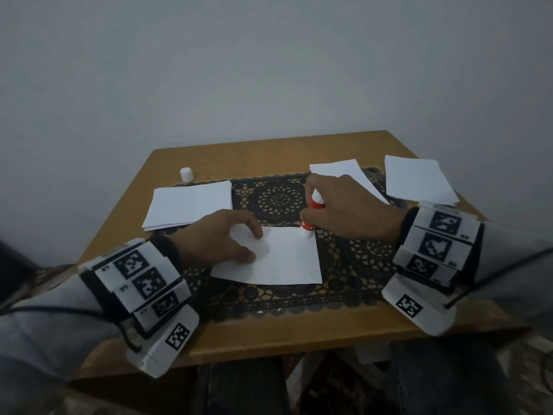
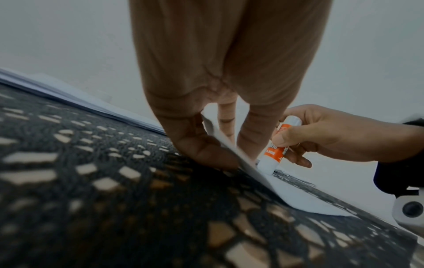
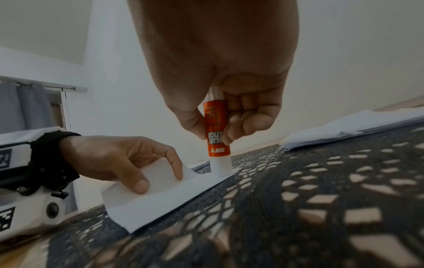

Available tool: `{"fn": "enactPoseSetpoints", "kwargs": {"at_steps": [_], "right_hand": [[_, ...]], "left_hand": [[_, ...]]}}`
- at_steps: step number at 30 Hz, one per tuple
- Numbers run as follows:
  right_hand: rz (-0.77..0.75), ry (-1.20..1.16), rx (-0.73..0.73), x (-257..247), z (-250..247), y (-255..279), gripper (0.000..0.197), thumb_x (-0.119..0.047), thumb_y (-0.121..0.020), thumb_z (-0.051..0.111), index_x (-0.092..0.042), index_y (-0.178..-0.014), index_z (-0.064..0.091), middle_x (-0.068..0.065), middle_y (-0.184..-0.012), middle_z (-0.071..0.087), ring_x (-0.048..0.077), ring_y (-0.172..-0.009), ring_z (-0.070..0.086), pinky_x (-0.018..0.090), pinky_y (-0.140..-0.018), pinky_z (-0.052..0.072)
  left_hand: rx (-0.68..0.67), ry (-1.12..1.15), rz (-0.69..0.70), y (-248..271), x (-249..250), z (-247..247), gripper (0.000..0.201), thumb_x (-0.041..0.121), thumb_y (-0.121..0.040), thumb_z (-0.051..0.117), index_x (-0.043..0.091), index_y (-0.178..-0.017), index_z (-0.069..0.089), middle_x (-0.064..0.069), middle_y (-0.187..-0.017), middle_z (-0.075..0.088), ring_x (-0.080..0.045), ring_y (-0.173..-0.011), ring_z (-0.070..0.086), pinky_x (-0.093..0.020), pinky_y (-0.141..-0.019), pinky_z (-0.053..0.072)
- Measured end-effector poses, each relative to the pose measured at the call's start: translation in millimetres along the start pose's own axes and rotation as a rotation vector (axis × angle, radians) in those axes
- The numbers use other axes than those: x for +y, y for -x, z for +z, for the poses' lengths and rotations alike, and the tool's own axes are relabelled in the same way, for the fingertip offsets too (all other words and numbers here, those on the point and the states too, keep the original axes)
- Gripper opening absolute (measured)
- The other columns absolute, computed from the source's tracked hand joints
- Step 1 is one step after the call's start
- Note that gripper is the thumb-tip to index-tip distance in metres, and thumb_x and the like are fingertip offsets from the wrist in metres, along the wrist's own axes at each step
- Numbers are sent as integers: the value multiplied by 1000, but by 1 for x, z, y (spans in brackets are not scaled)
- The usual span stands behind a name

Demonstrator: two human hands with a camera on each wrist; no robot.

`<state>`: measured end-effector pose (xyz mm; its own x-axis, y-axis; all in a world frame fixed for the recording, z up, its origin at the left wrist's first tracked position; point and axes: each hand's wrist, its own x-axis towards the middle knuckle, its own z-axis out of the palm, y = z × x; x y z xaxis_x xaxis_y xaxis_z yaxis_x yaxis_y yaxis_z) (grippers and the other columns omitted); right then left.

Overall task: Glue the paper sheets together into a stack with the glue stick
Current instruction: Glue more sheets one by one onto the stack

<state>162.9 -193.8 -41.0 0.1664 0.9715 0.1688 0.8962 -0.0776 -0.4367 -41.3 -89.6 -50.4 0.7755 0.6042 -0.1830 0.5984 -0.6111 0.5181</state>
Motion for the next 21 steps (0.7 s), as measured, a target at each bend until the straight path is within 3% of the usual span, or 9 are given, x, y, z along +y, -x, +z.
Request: {"fn": "enactPoseSetpoints", "kwargs": {"at_steps": [3,10,14,19,21], "right_hand": [[-3,7,-27,-2,0,2,19,-31,-87,61,-16,-94,52,-1,-85,60,17,-75,57,35,-66,49],[2,4,-124,-16,-3,23,22,-35,-86,64,-21,-96,51,-4,-89,60,14,-79,56,33,-70,50],[0,-14,-173,-25,-5,38,23,-35,-86,65,-21,-98,52,-3,-91,62,16,-81,58,35,-73,53],[-6,-71,-255,-22,-13,43,16,-34,-86,67,-24,-89,54,-5,-89,63,13,-78,60,28,-67,51],[23,-175,-302,-17,-25,42,17,-30,-85,71,-21,-85,56,-2,-81,67,11,-68,64,25,-60,51]], "left_hand": [[-23,-74,1,0,3,2,32,28,-80,74,32,-110,62,13,-131,51,-11,-121,45,-22,-94,31],[-36,-200,-30,-1,9,4,34,34,-80,73,36,-107,54,8,-129,52,-14,-110,49,-22,-85,37],[-51,-284,-12,-2,16,1,36,34,-80,73,31,-111,54,7,-124,52,-11,-101,44,-22,-82,35],[-77,-270,11,-3,17,-3,39,33,-78,76,28,-111,56,8,-126,51,-11,-103,43,-23,-84,34],[-78,-231,19,-2,16,-5,38,32,-78,76,27,-110,56,9,-126,51,-11,-107,44,-25,-86,35]]}}
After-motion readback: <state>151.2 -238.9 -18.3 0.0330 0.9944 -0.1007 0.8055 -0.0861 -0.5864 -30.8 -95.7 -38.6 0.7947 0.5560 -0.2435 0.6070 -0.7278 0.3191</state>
